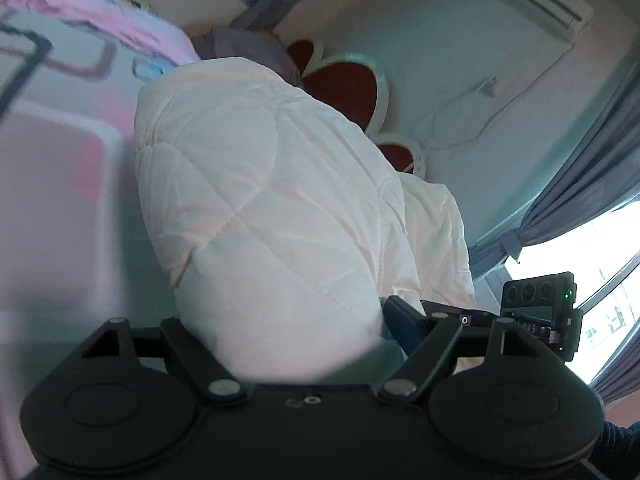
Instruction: Fold large clothes
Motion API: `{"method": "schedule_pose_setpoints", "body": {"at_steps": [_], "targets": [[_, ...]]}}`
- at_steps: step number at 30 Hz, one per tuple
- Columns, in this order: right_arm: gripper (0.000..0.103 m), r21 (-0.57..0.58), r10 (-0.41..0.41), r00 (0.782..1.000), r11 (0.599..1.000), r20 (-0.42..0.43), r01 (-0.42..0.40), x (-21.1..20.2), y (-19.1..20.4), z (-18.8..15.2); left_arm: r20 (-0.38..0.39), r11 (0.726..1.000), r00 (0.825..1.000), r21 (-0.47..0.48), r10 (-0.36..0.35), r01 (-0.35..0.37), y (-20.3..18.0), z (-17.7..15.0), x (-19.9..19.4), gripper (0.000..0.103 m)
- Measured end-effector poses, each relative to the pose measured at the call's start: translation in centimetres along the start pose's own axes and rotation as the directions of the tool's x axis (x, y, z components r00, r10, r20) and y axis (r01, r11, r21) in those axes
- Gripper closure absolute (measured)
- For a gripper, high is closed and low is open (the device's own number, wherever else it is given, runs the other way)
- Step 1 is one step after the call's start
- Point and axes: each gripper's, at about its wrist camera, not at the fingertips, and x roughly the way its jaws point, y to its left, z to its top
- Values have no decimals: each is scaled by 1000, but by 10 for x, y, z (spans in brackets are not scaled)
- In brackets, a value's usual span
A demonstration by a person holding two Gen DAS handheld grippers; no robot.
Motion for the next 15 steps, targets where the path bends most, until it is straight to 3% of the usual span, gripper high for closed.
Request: {"method": "schedule_pose_setpoints", "body": {"at_steps": [8, 15], "targets": [[37, -102, 61, 997, 993, -48, -66, 102, 77, 13, 107, 997, 992, -3, 74, -74, 49, 15, -98, 24], [37, -116, 91, 989, 988, -114, -104, 190, 114, -6, 134, 991, 983, -63, 129, -121, 91, 0, -160, 24]]}}
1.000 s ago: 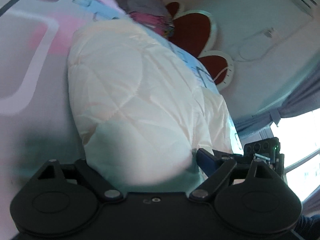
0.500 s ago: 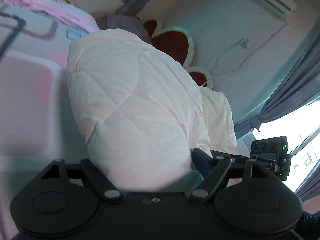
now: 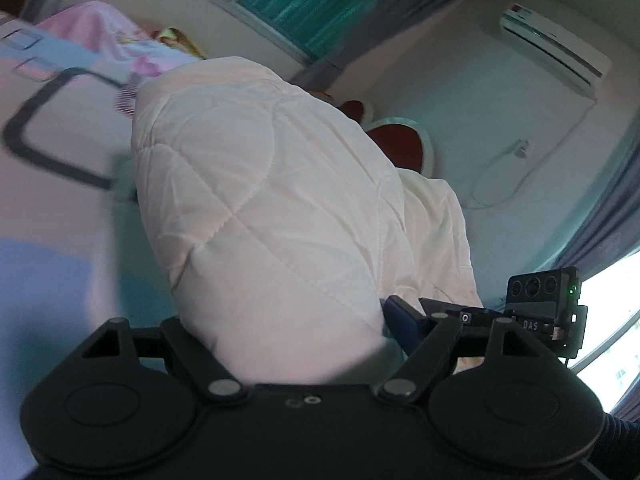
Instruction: Fold large clothes
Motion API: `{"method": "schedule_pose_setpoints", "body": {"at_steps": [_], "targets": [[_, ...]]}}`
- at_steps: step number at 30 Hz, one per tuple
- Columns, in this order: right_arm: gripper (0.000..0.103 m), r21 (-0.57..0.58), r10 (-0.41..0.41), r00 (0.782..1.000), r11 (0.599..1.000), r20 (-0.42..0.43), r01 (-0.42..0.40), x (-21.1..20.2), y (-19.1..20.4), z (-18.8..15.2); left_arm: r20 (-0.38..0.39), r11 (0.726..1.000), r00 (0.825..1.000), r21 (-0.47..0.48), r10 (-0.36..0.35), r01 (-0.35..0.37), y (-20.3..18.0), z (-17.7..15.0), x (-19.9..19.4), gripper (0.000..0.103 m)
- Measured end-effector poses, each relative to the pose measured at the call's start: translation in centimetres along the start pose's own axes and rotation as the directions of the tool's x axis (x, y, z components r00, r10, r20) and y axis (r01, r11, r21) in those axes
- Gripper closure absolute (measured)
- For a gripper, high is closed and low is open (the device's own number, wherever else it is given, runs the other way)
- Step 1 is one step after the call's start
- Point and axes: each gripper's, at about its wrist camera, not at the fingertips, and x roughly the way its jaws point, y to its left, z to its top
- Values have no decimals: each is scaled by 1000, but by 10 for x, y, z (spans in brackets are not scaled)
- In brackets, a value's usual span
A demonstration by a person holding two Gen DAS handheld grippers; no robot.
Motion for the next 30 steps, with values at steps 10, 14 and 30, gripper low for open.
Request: {"method": "schedule_pose_setpoints", "body": {"at_steps": [10, 14, 30], "targets": [[34, 187, -25, 995, 981, -92, 42, 93, -55, -53, -79, 989, 994, -127, 71, -81, 76, -50, 0, 25], [30, 185, -49, 994, 981, -94, 66, 94, -38, -56, -98, 989, 992, -122, 77, -89, 70, -46, 7, 15], [63, -112, -364, 913, 915, 184, 387, 72, 55, 22, 131, 952, 958, 139, 255, -273, 30, 50, -16, 39]]}}
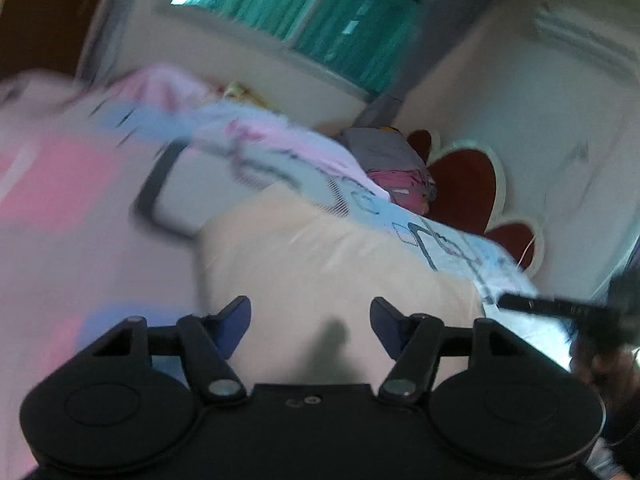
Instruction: Fold large clothes
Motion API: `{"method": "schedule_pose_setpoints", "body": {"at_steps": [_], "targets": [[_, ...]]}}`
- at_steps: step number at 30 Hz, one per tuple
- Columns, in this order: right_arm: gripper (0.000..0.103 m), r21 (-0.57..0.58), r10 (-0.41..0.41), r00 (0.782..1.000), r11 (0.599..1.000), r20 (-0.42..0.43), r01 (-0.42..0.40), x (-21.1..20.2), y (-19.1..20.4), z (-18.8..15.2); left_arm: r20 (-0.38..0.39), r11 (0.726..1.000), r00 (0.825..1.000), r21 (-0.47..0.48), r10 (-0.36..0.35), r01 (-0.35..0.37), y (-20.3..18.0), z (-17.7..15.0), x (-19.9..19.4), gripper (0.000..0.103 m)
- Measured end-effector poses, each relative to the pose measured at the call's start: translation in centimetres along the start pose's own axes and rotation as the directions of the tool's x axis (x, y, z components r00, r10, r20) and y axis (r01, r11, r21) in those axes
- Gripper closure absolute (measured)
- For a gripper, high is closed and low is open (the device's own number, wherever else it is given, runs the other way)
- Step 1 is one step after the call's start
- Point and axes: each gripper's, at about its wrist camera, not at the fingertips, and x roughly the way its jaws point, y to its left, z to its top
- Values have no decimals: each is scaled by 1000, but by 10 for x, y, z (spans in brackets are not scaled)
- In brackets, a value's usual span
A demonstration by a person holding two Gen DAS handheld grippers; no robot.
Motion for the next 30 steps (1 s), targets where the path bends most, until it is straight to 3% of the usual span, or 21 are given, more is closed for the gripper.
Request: {"method": "schedule_pose_setpoints", "body": {"at_steps": [3, 8, 13, 30], "targets": [[63, -68, -30, 999, 997, -44, 27, 52, 25, 2, -15, 992, 999, 126, 29, -27, -44, 15, 45, 40], [63, -110, -144, 984, 985, -104, 132, 91, 8, -19, -101, 987, 993, 155, 68, -51, -61, 4, 94, 40], [63, -13, -129, 982, 992, -136, 128, 84, -41, -41, -142, 987, 988, 158, 56, -33, -47, -7, 106, 39], [63, 10, -103, 984, 994, -142, 105, 82, -55, -49, -170, 973, 980, 223, 104, -65, -51, -16, 115, 39]]}}
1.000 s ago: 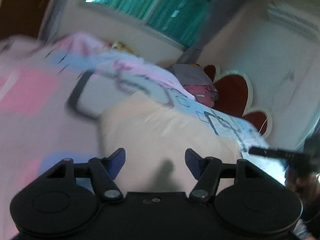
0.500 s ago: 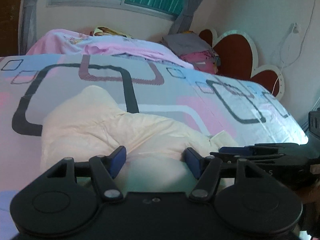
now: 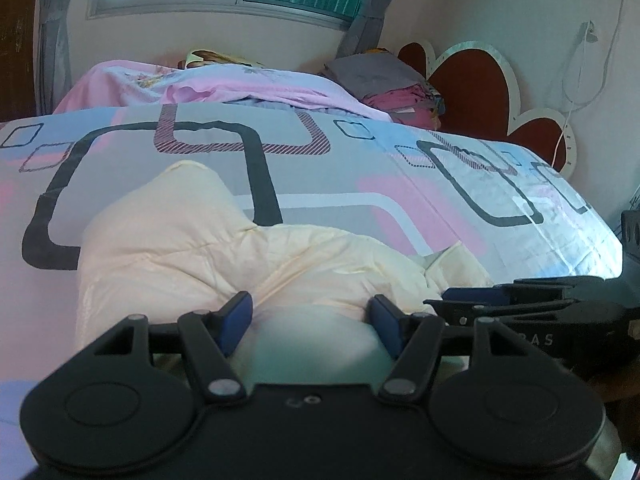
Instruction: Fold large clothes
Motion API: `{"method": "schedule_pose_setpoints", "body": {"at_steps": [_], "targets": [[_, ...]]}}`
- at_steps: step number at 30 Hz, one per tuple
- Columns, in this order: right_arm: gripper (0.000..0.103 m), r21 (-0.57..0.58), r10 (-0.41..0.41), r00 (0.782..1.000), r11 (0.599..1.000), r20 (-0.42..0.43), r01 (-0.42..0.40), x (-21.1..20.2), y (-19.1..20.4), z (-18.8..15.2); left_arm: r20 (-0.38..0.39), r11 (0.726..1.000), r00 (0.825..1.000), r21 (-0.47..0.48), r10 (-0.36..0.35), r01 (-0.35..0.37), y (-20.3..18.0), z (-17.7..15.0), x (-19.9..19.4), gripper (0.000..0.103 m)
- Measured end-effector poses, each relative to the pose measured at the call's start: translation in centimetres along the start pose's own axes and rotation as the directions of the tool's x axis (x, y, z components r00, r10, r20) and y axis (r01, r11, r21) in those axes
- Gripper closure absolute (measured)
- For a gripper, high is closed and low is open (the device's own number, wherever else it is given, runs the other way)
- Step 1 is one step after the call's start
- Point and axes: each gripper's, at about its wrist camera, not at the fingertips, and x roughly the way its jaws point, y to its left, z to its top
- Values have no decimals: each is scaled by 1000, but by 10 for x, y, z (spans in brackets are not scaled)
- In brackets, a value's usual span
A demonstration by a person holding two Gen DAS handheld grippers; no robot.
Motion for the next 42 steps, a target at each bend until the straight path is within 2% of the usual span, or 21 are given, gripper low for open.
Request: {"method": "schedule_pose_setpoints", "body": {"at_steps": [6, 9, 11, 12, 16, 20, 25, 31, 34, 38, 42], "targets": [[63, -1, -7, 999, 1000, -32, 7, -4, 2, 6, -13, 1000, 1000, 20, 24, -24, -7, 2, -3, 38], [63, 1, -22, 1000, 1000, -8, 22, -28, 6, 8, -9, 999, 999, 18, 48, -47, -11, 3, -16, 37], [63, -9, 1, 1000, 1000, 26, -1, -51, 11, 6, 25, 999, 998, 12, 52, -52, -16, 0, -34, 20], [63, -16, 17, 999, 1000, 42, -16, -61, 14, 4, 48, 999, 998, 14, 45, -46, -19, -3, -46, 18], [63, -62, 66, 997, 996, 48, -63, -91, 27, -12, 69, 999, 998, 41, 13, -16, -33, -20, -80, 22], [63, -116, 61, 998, 991, 8, -60, -95, 38, -33, 73, 999, 997, 41, 22, -25, -41, -44, -99, 24], [63, -93, 38, 999, 995, -33, -41, -77, 27, -52, 65, 997, 997, 50, 52, -55, -39, -68, -88, 24], [63, -86, 31, 999, 996, -41, -34, -73, 22, -57, 55, 994, 995, 67, 89, -92, -45, -71, -81, 24], [63, -82, 29, 999, 996, -22, -30, -95, 25, -55, 62, 994, 994, 56, 92, -96, -49, -72, -98, 25], [63, -111, 92, 996, 990, 5, -91, -131, 31, -65, 79, 995, 994, 47, 80, -84, -53, -82, -126, 30], [63, -122, 135, 991, 983, -12, -136, -150, 37, -81, 72, 996, 994, 28, 78, -80, -60, -93, -145, 30]]}}
